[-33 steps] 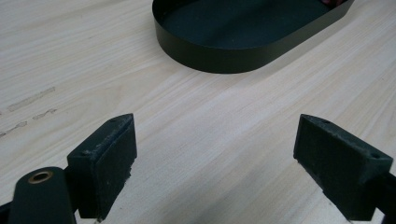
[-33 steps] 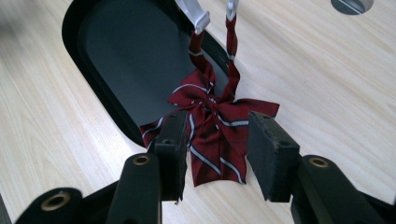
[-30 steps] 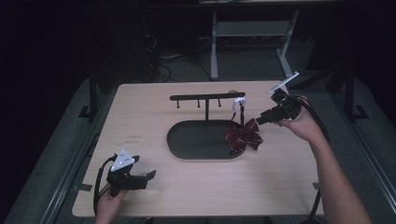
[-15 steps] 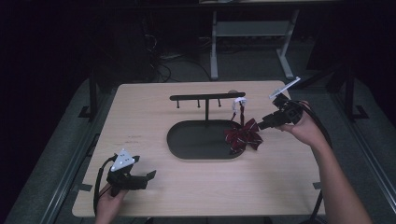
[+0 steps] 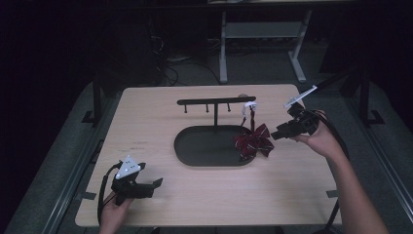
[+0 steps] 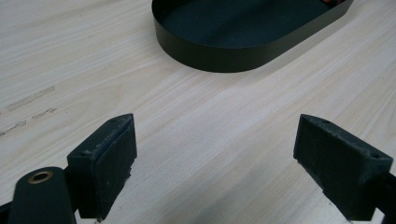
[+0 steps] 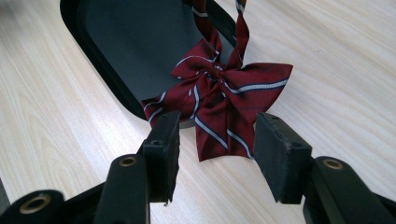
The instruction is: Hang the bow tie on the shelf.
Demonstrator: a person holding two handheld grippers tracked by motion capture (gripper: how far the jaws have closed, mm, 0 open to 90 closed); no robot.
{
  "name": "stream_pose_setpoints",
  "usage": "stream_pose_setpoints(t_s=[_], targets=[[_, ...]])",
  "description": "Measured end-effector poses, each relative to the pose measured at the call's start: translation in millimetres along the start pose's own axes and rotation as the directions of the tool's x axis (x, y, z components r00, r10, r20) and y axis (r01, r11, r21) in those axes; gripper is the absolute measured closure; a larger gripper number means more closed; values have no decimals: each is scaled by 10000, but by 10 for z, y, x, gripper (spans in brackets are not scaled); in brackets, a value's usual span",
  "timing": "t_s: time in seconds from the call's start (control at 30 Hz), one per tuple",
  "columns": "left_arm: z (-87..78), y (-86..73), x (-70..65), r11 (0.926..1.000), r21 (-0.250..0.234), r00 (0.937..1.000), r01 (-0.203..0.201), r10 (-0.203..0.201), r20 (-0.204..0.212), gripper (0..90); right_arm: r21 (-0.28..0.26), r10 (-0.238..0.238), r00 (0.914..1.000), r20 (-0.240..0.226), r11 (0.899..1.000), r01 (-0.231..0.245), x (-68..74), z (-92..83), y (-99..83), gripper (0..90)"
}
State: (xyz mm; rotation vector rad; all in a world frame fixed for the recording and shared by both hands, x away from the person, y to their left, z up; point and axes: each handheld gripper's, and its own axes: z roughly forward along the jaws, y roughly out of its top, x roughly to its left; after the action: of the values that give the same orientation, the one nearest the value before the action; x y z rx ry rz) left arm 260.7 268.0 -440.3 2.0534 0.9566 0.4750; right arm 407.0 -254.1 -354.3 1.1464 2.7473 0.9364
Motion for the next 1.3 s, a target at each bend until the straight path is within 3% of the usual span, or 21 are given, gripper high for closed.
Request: stream_pose_setpoints(t_s=[1.3], targets=[[11,-6,-3,9999,-65,9999,127,-127,-18,130,14,239,9997,99,9997,-239,31,41,-409,449]])
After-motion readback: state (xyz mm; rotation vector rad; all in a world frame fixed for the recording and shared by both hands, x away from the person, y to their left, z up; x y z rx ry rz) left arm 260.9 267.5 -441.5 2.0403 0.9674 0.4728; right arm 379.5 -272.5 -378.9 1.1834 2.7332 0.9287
